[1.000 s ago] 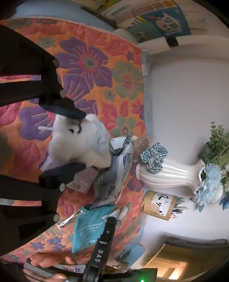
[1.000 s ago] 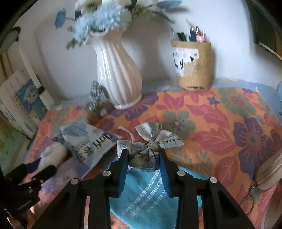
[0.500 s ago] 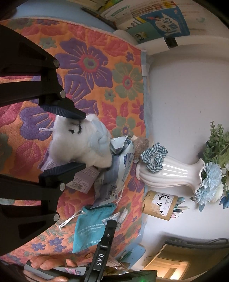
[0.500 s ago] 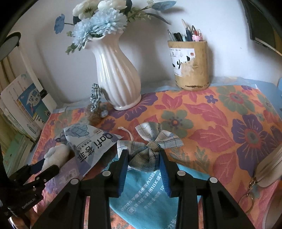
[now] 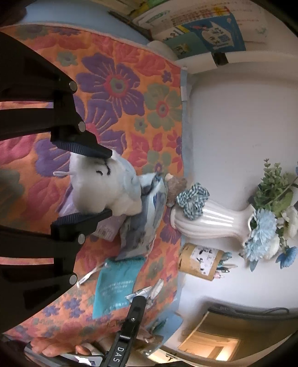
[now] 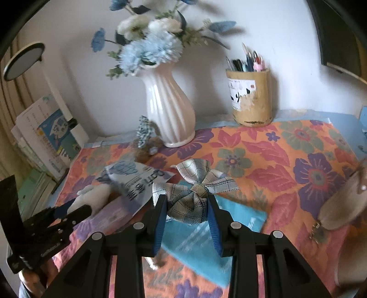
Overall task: Organize soft objects
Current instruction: 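Carry the white plush and plaid bow over the glass bowl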
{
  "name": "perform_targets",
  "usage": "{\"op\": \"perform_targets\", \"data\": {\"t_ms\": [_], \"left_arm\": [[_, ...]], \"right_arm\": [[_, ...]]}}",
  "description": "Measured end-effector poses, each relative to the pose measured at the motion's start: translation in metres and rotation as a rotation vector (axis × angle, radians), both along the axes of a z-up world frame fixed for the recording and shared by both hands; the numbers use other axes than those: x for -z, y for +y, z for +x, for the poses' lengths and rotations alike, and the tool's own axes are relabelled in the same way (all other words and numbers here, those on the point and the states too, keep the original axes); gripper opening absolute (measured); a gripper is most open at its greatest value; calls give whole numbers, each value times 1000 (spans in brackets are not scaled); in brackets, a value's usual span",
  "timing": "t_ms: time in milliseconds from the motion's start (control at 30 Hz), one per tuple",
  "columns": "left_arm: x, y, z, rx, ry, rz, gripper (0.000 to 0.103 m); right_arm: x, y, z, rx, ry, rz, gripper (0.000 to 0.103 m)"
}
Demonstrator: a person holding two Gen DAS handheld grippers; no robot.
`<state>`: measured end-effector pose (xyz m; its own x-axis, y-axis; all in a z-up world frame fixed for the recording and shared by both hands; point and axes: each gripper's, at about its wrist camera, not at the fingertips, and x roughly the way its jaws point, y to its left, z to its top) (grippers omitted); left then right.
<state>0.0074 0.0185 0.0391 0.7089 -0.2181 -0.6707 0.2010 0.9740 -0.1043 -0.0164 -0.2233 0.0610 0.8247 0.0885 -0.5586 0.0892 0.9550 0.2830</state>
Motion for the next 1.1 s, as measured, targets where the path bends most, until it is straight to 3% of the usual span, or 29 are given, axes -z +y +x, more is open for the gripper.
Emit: {"op": "perform_targets", "data": {"t_ms": [233,467,700,933,1100], "left_arm": [[-12,-6,-27,26,-21,-20,39],[-31,-18,-58,60,-63,-50,39],[-60,-56,-93,168,-122,-63,39],[-91,-119,-133,335,-171,-112,39],[-107,-179,-164,493,-175,-142,39]], "right_arm": [[-10,13,-28,-15,2,-29,33],[-14,14,-70,-36,-15,26,33],[-25,-7,-133,3,-49,70,33],[-43,-54,-214,140,-113,94,33],[-56,-98,-282,306,-163,93,33]]}}
